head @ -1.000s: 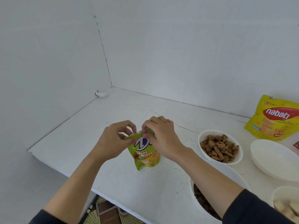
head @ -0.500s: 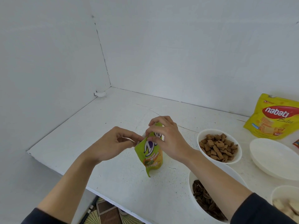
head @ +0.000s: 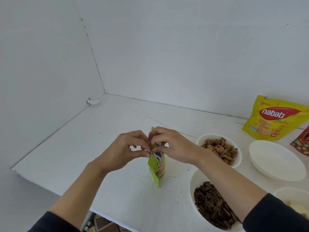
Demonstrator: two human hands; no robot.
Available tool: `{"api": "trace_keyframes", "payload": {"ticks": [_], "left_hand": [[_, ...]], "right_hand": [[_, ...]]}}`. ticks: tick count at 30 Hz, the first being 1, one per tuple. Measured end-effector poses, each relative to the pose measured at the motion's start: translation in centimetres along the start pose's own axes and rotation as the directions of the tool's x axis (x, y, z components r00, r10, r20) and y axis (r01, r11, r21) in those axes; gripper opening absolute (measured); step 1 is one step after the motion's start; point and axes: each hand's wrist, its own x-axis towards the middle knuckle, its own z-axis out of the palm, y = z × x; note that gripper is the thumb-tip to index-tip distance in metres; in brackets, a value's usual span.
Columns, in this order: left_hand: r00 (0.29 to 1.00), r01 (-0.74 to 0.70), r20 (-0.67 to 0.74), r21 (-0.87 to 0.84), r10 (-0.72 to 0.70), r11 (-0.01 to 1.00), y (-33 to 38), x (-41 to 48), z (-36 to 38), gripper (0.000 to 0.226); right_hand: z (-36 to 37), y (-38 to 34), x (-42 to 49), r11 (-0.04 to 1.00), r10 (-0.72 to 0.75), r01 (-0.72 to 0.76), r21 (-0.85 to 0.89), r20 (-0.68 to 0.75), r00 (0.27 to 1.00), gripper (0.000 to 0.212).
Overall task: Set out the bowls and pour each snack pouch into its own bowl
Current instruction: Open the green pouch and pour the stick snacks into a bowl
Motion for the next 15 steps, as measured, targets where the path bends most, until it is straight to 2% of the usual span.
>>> {"api": "trace_keyframes", "payload": {"ticks": [3,9,15], "left_hand": [[1.0,-0.022,0.023,0.044,0.021,0.999,-0.5,0.2,0.1,0.002],[0.997,-0.062,0.065,0.225,0.049,0.972,-1.2,0.3,-1.6,0.006],[0.994,-0.078,0.091,0.263,0.056,0.962,-0.6,0.9,-1.6,0.005]], "right_hand": [[0.0,0.1,-0.1,0.999,0.015,-0.016,-0.047,-0.006,1.0,0.004],[-1.8,0.4,-1.2,0.993,0.05,-0.062,-0.103,-0.117,0.992,0.01],[-2.3,0.6,-1.5,0.984,0.041,-0.073,-0.163,-0.19,0.981,0.009]]}}
